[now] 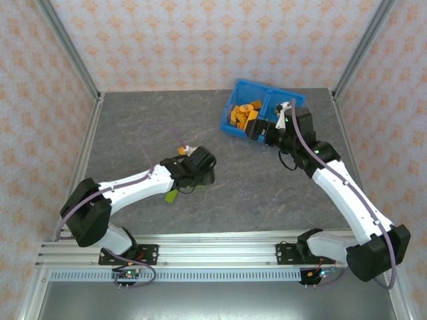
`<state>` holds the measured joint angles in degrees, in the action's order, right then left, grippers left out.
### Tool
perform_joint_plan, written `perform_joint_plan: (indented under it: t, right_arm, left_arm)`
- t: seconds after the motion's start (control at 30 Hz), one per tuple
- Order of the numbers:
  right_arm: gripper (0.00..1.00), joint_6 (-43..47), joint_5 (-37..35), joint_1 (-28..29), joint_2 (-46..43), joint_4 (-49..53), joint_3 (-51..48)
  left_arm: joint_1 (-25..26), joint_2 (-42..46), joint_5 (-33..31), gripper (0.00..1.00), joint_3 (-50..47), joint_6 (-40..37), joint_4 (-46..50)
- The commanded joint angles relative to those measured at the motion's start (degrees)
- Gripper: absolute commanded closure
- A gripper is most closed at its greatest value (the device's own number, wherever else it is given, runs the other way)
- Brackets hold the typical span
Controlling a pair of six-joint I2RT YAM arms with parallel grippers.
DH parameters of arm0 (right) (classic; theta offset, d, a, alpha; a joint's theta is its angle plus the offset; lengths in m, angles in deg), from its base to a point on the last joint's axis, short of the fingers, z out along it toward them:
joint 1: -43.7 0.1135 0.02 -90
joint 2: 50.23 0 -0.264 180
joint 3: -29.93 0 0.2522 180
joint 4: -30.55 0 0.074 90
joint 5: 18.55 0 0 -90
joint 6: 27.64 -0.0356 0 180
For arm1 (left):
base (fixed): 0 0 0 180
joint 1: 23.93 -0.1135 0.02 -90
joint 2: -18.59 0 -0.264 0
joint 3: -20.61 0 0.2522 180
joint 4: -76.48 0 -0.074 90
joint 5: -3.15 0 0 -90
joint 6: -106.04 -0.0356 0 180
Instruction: Sort the legos into containers by color
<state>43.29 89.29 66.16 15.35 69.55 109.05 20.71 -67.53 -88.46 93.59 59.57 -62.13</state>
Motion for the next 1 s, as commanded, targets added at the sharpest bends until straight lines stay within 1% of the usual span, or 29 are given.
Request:
perform_joint_plan:
  t: [0.0, 0.07, 0.1, 0.13, 0.17, 0.2, 0.23, 0.27, 0.37, 0.5, 0.7, 0.83, 0.9, 0.97]
  right_arm:
    - [0.01, -1.3, -4.4, 0.0, -2.6, -0.7, -0.3]
    - [0.01, -1.1, -4.6, 0.0, -2.7, 1.1, 0.4]
    - [0.01, -1.1, -4.5, 0.0, -2.7, 2.1, 0.8]
    - [0.01, -1.0, -4.2, 0.0, -2.9, 2.6, 0.8]
    - [0.01, -0.9, -3.9, 0.0, -3.2, 2.8, 0.7]
    - [0.01, -1.1, -3.7, 0.0, -3.5, 2.7, 0.1]
    - [0.01, -1.4, -3.5, 0.0, -3.7, 2.4, -0.5]
    - [0.01, -1.7, -3.4, 0.0, -4.0, 2.0, -1.3]
    - [0.01, -2.2, -2.9, 0.0, -4.0, 1.1, -2.2]
    - [0.01, -1.3, -2.4, 0.0, -3.1, 1.4, -1.5]
    - [0.01, -0.7, -2.3, 0.0, -2.7, 2.2, -0.2]
    - [0.01, -1.0, -2.6, 0.0, -2.7, 2.4, -0.3]
    - [0.00, -1.0, -2.5, 0.0, -2.7, 2.6, -0.3]
    - [0.00, -1.0, -2.5, 0.0, -2.8, 3.0, -0.2]
  left_arm:
    - [0.1, -1.3, -3.6, 0.45, 5.8, -4.7, 1.8]
    - [0.1, -4.6, -4.8, 0.41, 9.3, -5.6, 5.0]
    - [0.3, -6.0, -6.9, 0.37, 10.8, -4.2, 8.2]
    - [0.2, -6.6, -8.3, 0.30, 11.2, -3.0, 10.0]
    - [0.3, -6.6, -9.3, 0.21, 10.4, -1.9, 10.7]
    - [0.3, -5.9, -10.1, 0.14, 8.5, -0.5, 10.5]
    - [0.2, -5.3, -10.6, 0.03, 6.6, 0.5, 10.1]
    - [0.3, -4.6, -10.6, 0.00, 4.6, 1.0, 9.6]
    - [0.3, -5.2, -9.5, 0.00, 2.1, 1.3, 9.6]
    - [0.1, -7.9, -6.1, 0.00, -0.1, 2.2, 5.7]
    - [-0.2, -12.3, -7.7, 0.01, -0.8, 3.4, 2.2]
    - [-0.6, -14.5, -7.0, 0.11, -1.1, 3.3, 0.4]
    - [-0.7, -15.0, -6.5, 0.21, -1.5, 3.6, -0.2]
    - [-0.8, -14.7, -6.1, 0.33, -1.9, 4.0, -0.3]
